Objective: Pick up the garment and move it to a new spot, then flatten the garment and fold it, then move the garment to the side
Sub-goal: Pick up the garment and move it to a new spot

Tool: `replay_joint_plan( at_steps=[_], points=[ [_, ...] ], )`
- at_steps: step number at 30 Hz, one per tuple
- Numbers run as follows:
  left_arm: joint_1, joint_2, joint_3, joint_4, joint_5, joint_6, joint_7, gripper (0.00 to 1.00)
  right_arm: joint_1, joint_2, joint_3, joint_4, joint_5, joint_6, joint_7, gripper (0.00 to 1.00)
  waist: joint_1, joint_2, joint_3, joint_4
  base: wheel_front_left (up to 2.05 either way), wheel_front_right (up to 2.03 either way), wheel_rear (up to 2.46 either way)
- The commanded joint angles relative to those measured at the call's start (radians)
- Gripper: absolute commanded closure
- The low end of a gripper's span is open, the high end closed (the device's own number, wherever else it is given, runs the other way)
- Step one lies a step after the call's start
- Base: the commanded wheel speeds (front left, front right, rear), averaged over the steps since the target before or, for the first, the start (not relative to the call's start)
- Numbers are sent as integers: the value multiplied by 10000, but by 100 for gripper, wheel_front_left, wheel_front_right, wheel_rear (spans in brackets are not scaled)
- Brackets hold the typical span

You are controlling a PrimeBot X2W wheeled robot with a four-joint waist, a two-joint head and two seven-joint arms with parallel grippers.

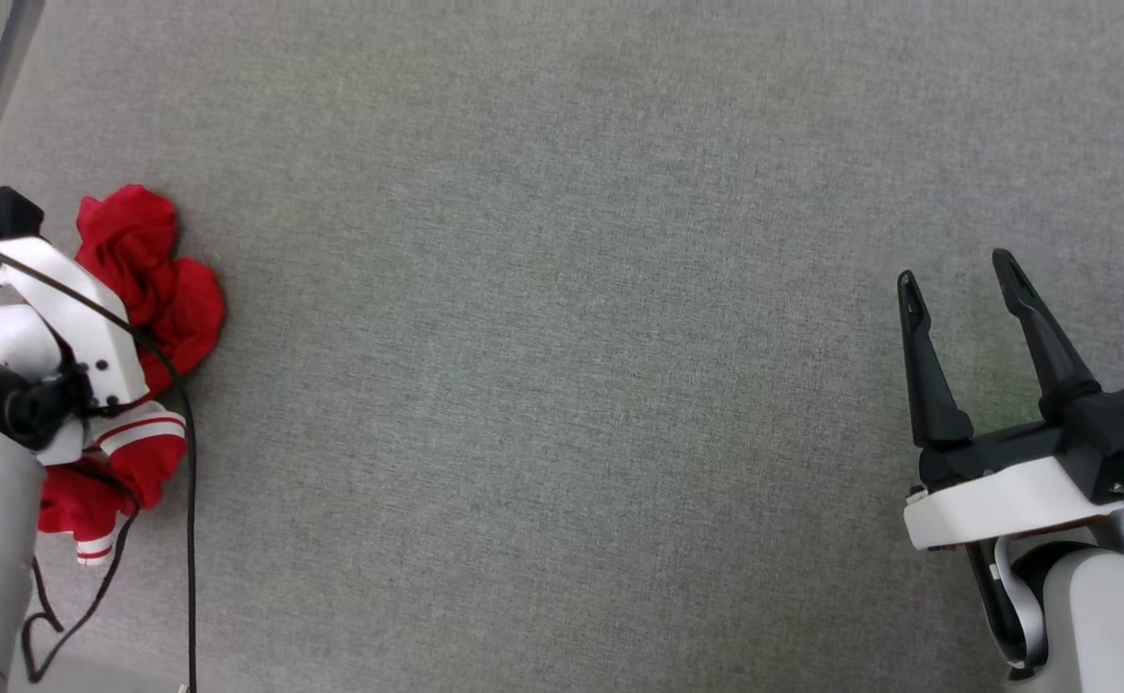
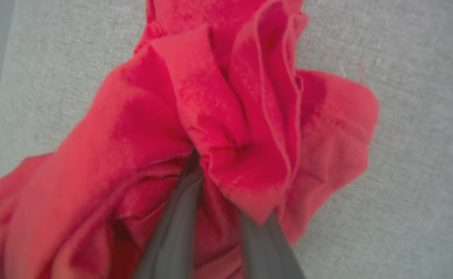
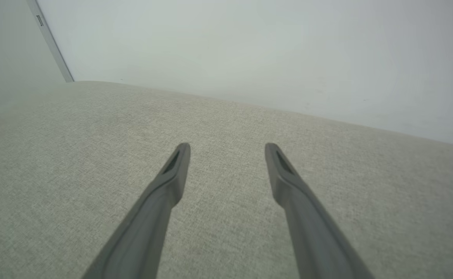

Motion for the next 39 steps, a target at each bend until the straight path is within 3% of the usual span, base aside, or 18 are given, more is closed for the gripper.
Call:
replay_joint_plan(
  at_steps=[1,3,5,12,21,27,39],
  points=[
    [339,-287,-232,277,196,45,-233,100,-35,-2,-37,75,79,-6,-73,0,0,0,-197,58,0,0,0],
    [47,-82,-267,157,486,89,-1049,100,67,0,-56,178,141,-6,-131,0,0,0,-430,114,0,0,0],
    [-277,113,-235,-28,863,420,-2240,100,164,-2,-87,289,234,-6,-199,0,0,0,-716,178,0,0,0],
    [-599,-177,-323,-146,1536,996,-5092,100,553,-2,-207,588,547,-5,-462,0,0,0,-1875,334,0,0,0],
    [-571,-769,-622,-696,2143,1418,-7890,100,1356,1,-520,802,974,-5,-581,0,0,0,-3344,118,0,0,0],
    [-179,-1342,-699,-1568,2152,1562,-8893,100,1864,-2,-645,769,1183,-5,-474,0,0,0,-4058,-419,0,0,0],
    [1214,-2567,-938,-4300,1866,1566,-9217,100,2434,-2,-889,343,1361,-5,-140,0,0,0,-4382,-2133,0,0,0]
  ],
)
